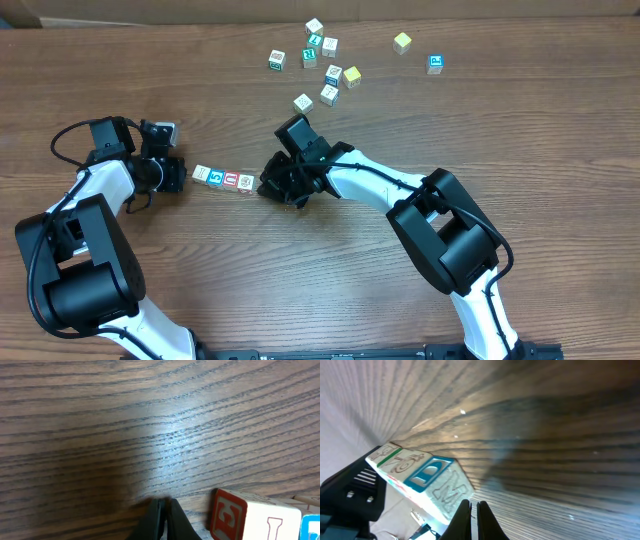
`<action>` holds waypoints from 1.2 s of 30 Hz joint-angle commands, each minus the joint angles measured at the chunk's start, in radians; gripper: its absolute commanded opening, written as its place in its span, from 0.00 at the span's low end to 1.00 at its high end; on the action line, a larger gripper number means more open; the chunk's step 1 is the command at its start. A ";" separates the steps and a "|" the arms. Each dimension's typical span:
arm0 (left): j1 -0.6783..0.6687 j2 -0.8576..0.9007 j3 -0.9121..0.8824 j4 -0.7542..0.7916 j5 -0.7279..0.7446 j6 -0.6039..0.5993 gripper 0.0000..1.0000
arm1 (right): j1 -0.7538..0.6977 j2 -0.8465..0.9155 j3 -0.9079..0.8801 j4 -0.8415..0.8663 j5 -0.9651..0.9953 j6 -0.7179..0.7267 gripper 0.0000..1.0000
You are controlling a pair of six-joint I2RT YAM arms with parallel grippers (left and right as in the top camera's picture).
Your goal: Form a horizontal line
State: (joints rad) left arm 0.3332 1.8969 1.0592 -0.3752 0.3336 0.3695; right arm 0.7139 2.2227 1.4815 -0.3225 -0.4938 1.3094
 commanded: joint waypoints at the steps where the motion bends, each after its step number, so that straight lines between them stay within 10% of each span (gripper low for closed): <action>1: -0.005 0.013 -0.011 -0.013 -0.026 -0.011 0.04 | 0.005 0.018 0.001 0.029 -0.002 0.007 0.04; 36: -0.007 0.013 -0.011 -0.032 0.138 -0.006 0.04 | 0.008 0.018 0.001 0.068 0.044 0.004 0.04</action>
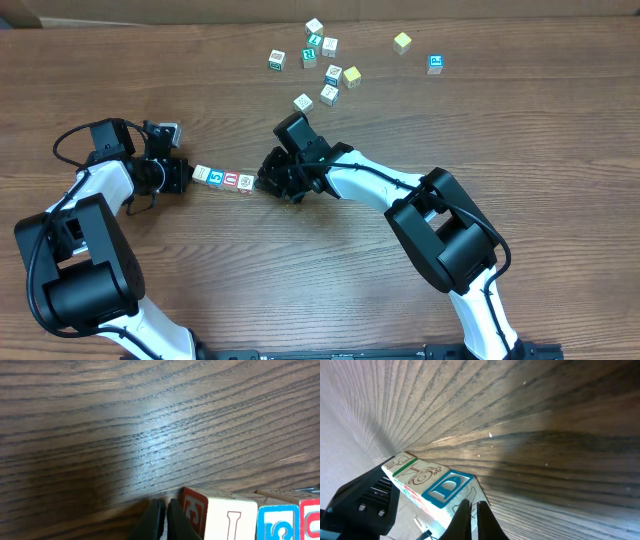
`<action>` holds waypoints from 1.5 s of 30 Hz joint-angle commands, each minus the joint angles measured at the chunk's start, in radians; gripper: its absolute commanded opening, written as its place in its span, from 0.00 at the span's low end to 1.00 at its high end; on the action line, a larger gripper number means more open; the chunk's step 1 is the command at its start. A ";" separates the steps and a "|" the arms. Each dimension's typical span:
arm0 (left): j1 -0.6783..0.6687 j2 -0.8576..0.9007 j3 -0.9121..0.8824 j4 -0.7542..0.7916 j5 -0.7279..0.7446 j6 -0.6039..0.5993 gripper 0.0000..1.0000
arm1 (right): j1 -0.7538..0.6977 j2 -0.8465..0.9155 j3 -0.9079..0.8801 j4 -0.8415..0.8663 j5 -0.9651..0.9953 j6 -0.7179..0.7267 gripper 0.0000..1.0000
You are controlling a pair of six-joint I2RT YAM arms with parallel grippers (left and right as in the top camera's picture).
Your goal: Form a horizontal line
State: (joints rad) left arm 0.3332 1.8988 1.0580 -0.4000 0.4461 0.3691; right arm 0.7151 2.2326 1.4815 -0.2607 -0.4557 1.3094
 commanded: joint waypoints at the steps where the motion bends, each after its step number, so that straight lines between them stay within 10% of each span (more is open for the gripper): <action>1: -0.007 0.011 -0.010 -0.008 0.026 -0.006 0.04 | 0.008 0.008 0.001 0.006 0.006 0.004 0.04; 45: -0.007 0.011 -0.010 -0.079 0.052 -0.010 0.04 | 0.022 0.008 0.001 0.072 0.010 -0.008 0.04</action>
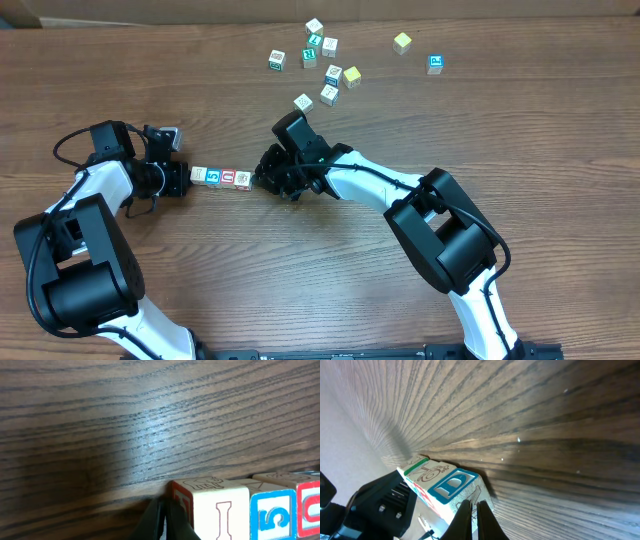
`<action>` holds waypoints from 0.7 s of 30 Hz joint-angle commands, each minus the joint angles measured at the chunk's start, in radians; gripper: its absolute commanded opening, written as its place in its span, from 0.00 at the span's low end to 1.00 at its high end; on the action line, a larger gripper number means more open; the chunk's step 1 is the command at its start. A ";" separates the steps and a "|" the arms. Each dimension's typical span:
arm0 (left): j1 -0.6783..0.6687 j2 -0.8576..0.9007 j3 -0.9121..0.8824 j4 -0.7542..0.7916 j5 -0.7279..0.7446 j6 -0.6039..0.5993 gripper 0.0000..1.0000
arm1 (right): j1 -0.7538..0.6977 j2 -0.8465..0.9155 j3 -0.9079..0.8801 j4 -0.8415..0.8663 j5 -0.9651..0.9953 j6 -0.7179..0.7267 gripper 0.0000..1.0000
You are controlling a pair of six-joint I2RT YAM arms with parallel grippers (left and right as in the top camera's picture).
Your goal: Form a horizontal line
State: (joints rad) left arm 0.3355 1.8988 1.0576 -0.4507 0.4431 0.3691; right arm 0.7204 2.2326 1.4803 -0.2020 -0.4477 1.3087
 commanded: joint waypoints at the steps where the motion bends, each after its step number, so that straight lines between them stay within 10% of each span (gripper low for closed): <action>1: -0.010 0.011 -0.010 -0.039 0.056 -0.010 0.04 | 0.016 0.008 0.002 0.013 0.001 -0.008 0.04; 21: -0.008 0.011 -0.010 -0.109 -0.051 -0.011 0.04 | -0.009 0.008 0.002 -0.066 0.078 -0.060 0.13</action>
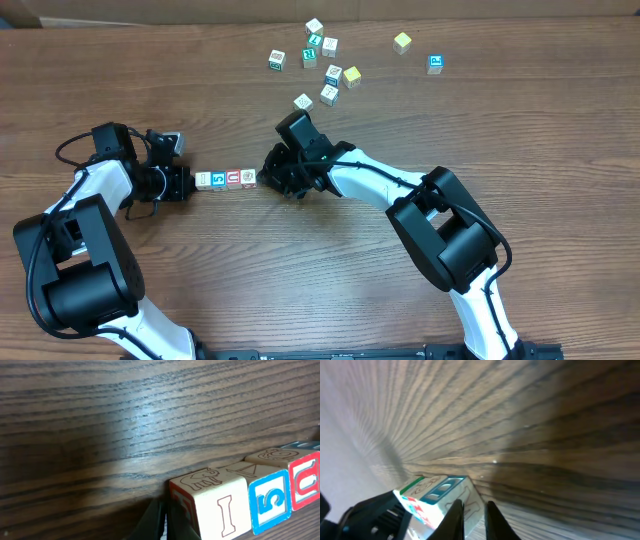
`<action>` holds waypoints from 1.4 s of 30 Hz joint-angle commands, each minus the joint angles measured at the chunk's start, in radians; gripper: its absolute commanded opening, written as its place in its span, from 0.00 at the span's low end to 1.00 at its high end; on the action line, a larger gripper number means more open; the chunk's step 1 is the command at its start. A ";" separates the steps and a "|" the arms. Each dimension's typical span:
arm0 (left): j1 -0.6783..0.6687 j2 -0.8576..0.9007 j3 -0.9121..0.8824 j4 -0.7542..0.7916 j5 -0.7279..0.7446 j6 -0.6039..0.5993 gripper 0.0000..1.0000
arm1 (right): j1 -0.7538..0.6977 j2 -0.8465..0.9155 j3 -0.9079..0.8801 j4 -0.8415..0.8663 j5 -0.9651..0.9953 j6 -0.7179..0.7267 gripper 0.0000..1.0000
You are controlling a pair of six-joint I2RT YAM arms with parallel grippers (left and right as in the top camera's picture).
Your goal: Form a horizontal line
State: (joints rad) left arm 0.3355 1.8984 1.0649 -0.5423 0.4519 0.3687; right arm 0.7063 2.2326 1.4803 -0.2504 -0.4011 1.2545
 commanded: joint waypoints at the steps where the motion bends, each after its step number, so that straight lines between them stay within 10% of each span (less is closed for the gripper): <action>1: -0.008 0.011 -0.017 -0.018 -0.076 -0.010 0.04 | 0.005 0.008 0.002 -0.026 0.042 -0.006 0.13; 18: -0.001 0.011 0.047 -0.028 -0.329 -0.332 0.04 | -0.121 0.008 0.002 -0.242 0.093 -0.059 0.04; 30: -0.115 0.011 0.339 -0.166 -0.111 -0.237 0.04 | -0.167 0.008 0.002 -0.253 0.087 -0.059 0.04; 42: -0.238 0.011 0.320 -0.157 -0.253 -0.216 0.04 | -0.170 0.008 0.003 -0.254 0.086 -0.059 0.08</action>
State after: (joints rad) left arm 0.0929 1.9060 1.3884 -0.7040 0.2337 0.1345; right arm 0.5556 2.2150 1.5043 -0.4824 -0.3885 1.2003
